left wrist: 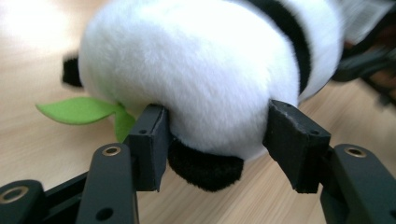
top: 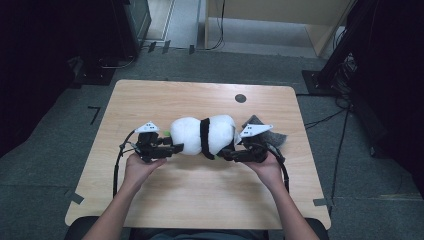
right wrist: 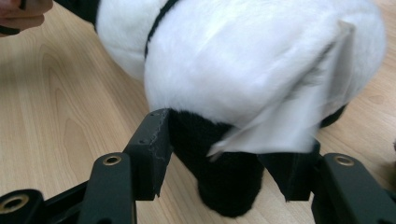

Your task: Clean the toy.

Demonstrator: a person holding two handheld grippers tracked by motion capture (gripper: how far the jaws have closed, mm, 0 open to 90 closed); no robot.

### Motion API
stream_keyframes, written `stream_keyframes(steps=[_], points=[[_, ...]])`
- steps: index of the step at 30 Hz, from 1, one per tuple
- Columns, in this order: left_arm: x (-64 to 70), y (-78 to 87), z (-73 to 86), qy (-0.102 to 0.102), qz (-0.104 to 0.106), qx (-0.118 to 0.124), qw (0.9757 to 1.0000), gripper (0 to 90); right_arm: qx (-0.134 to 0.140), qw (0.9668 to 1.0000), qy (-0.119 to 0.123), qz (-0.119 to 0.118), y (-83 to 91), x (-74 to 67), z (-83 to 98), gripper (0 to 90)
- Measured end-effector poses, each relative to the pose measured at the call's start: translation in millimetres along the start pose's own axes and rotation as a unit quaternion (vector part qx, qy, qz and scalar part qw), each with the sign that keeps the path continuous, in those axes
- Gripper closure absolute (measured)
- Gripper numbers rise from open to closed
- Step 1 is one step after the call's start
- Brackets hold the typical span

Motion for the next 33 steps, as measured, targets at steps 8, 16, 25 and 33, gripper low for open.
stream_keyframes(steps=[8,16,25,33], points=[[-5.1,0.0,3.4,0.007,-0.007,0.003,1.0000,39.0,-0.001,0.9999,-0.006,-0.008,0.8,1.8,2.2,43.6],[-7.8,3.9,3.2,-0.008,-0.014,0.018,0.9997,35.3,0.027,0.9996,-0.007,0.000,16.8,6.0,1.7,42.0],[-8.6,6.8,-5.4,0.003,-0.012,0.027,0.9996,30.7,0.061,0.9975,-0.024,0.025,30.2,22.6,4.9,42.4],[-6.3,1.1,-15.0,0.006,-0.022,0.026,0.9994,25.1,0.065,0.9959,-0.037,0.051,42.0,36.4,11.6,42.6]])
Point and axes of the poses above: each handheld gripper's, and its own axes: y roughly backward along the jaws, z roughly out of its underside, x roughly to its right, the point moved 2 cm from there along -y, roughly forward along the jaws, and after that the axes turned 13 degrees about -z, right-handed, at the moved point
